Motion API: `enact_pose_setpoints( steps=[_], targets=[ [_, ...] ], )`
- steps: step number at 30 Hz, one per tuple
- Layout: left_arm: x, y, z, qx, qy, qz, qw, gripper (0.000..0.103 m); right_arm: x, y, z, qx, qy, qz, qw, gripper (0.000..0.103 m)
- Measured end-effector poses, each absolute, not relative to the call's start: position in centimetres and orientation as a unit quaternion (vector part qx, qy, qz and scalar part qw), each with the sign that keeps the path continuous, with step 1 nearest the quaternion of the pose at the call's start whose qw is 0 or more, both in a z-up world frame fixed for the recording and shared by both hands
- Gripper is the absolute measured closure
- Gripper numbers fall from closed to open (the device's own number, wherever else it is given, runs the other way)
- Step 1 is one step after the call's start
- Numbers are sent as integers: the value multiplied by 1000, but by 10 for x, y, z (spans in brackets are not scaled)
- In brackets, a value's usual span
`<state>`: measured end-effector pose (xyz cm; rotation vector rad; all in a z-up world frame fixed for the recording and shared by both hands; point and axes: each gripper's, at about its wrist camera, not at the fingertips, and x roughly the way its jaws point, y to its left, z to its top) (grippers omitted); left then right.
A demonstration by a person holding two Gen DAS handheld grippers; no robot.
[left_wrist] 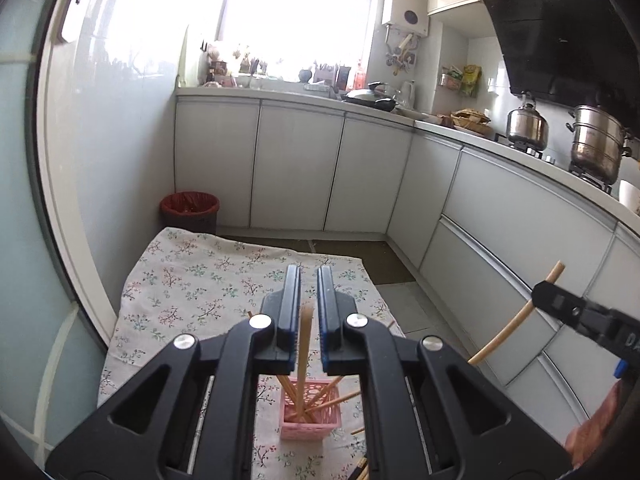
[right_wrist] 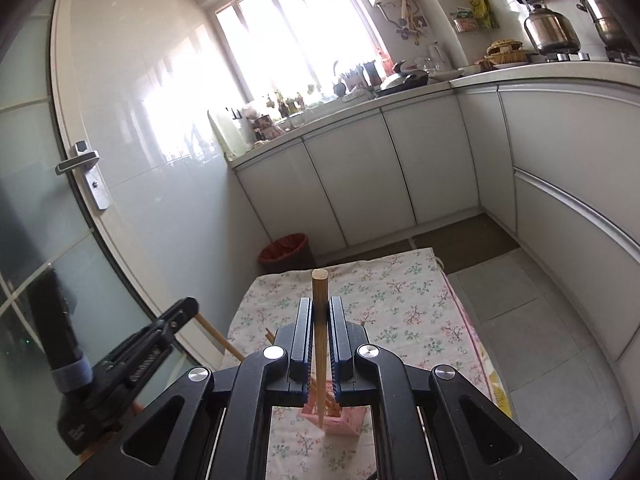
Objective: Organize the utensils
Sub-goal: 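Lower both held chopsticks into the pink cup and open both grippers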
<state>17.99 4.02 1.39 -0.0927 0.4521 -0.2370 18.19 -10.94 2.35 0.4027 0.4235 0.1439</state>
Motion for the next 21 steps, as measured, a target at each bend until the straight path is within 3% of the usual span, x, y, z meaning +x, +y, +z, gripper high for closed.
enact_pose_setpoints(
  steps=[5, 15, 18, 21],
  targets=[
    [188, 46, -17, -58, 250, -120, 959, 95, 209, -103, 8, 203, 221, 73, 951, 95],
    [161, 77, 0, -53, 223, -82, 970, 89, 246, -72, -6, 164, 231, 71, 956, 95],
    [162, 85, -3, -54, 229, -69, 970, 79, 258, -57, -23, 151, 246, 73, 955, 94],
    [163, 91, -6, -59, 239, -54, 968, 78, 268, -46, -41, 142, 262, 74, 952, 93]
  ],
)
